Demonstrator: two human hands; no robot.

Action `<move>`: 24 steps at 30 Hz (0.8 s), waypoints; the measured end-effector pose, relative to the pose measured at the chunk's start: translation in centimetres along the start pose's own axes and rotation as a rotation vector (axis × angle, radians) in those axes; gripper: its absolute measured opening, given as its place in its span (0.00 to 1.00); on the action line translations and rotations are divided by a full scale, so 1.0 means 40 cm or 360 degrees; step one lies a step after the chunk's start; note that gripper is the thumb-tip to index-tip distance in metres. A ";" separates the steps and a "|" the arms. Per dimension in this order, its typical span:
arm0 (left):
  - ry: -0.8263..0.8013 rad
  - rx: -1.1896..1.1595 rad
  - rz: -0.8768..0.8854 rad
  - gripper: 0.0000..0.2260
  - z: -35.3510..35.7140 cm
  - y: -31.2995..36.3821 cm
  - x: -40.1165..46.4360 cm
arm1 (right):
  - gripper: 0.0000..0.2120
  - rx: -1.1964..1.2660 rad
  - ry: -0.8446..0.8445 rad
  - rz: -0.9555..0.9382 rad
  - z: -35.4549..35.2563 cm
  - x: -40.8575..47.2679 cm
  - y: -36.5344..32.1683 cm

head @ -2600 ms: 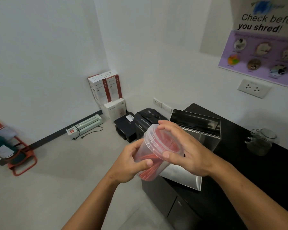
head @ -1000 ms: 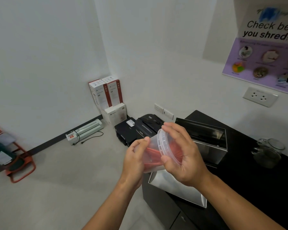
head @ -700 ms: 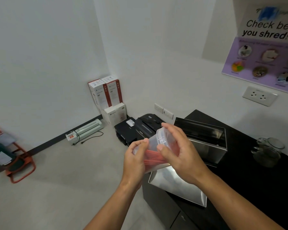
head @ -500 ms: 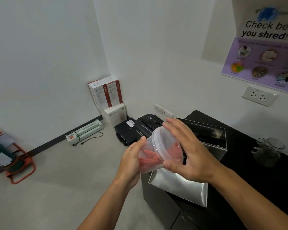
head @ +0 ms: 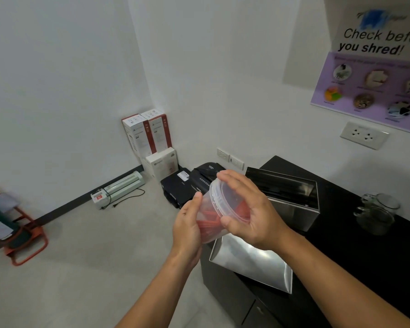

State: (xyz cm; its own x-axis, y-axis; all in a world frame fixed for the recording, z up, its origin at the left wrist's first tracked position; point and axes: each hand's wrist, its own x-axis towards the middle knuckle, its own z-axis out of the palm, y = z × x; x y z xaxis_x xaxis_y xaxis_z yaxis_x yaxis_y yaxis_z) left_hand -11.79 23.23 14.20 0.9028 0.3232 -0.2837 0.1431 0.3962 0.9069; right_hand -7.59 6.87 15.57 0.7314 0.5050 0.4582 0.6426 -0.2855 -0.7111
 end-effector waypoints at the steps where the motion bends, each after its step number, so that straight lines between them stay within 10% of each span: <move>1: 0.0049 0.0009 0.0033 0.18 0.002 -0.008 0.007 | 0.35 0.0025 0.0019 0.0032 0.005 0.003 0.005; 12: 0.0150 0.0186 0.0255 0.14 -0.015 -0.057 0.012 | 0.41 0.0176 0.0053 0.0613 0.031 -0.004 -0.018; 19: -0.0140 0.0000 0.0073 0.32 -0.015 -0.006 0.008 | 0.41 -0.0050 -0.0085 0.0149 -0.011 -0.021 -0.020; 24: 0.0039 0.0143 0.0239 0.21 0.012 -0.026 -0.003 | 0.37 0.0070 0.0152 0.0128 -0.005 -0.029 -0.005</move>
State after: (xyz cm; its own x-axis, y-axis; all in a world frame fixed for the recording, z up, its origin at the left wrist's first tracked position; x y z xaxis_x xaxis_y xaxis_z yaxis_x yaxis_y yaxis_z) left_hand -11.86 22.36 13.46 0.9067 0.3944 -0.1494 0.0439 0.2641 0.9635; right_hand -8.53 6.17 15.30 0.7999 0.4013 0.4462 0.5719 -0.2847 -0.7693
